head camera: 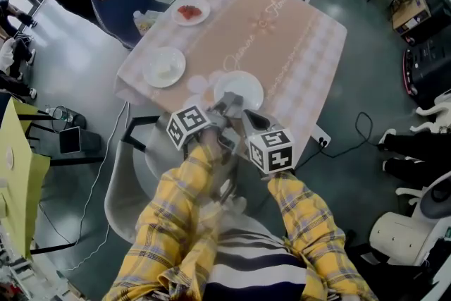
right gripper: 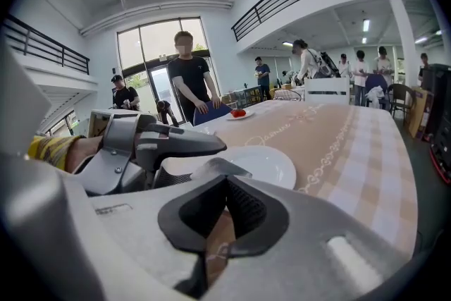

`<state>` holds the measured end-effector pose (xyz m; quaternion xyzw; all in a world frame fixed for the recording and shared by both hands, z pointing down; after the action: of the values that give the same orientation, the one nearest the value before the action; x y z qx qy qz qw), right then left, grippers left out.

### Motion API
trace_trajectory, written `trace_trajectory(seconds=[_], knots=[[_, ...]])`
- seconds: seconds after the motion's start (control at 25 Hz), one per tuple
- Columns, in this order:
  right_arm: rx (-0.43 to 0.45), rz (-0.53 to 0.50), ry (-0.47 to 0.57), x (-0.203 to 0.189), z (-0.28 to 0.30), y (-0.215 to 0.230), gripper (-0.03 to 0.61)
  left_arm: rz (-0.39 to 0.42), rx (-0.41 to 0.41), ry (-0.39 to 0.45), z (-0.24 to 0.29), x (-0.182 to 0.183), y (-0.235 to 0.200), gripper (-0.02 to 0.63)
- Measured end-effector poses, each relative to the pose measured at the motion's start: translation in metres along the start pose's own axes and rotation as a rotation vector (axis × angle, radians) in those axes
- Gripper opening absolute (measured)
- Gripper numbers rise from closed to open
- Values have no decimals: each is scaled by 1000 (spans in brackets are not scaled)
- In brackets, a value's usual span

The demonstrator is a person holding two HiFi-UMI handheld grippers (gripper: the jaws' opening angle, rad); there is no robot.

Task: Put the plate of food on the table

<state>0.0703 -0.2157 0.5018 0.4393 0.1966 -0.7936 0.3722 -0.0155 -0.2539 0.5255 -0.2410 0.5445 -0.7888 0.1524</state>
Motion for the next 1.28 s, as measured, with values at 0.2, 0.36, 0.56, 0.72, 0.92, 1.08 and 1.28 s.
trace_trajectory(seconds=[0.2, 0.36, 0.56, 0.72, 0.92, 1.08, 1.28], knots=[[13, 4, -5, -3, -1, -2, -2, 3, 27, 13, -3, -5, 6, 296], [22, 11, -3, -4, -1, -3, -2, -16, 47, 26, -8, -8, 8, 341], [28, 20, 6, -2, -4, -6, -2, 33, 60, 8, -7, -10, 10, 342], [21, 25, 10, -4, -9, -5, -2, 143, 89, -66, 1, -9, 6, 311], [11, 41, 11, -8, -13, -4, -2, 258, 104, -161, -4, -17, 3, 314], [11, 55, 12, -9, -12, -4, -2, 480, 170, -249, -7, -23, -1, 294], [6, 69, 15, -10, -14, -7, -2, 929, 357, -286, -9, -23, -10, 196]])
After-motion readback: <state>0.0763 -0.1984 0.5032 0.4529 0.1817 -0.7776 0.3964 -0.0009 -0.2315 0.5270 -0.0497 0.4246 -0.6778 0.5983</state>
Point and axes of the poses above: the fingertips, and each gripper's own axes: z forward along the fingers, y to its right, x out of its top, the point moved 4 cm from there along -z, backward along the fingers, and after that the axes turned 14 degrees about -z, right-handed, at the moved point
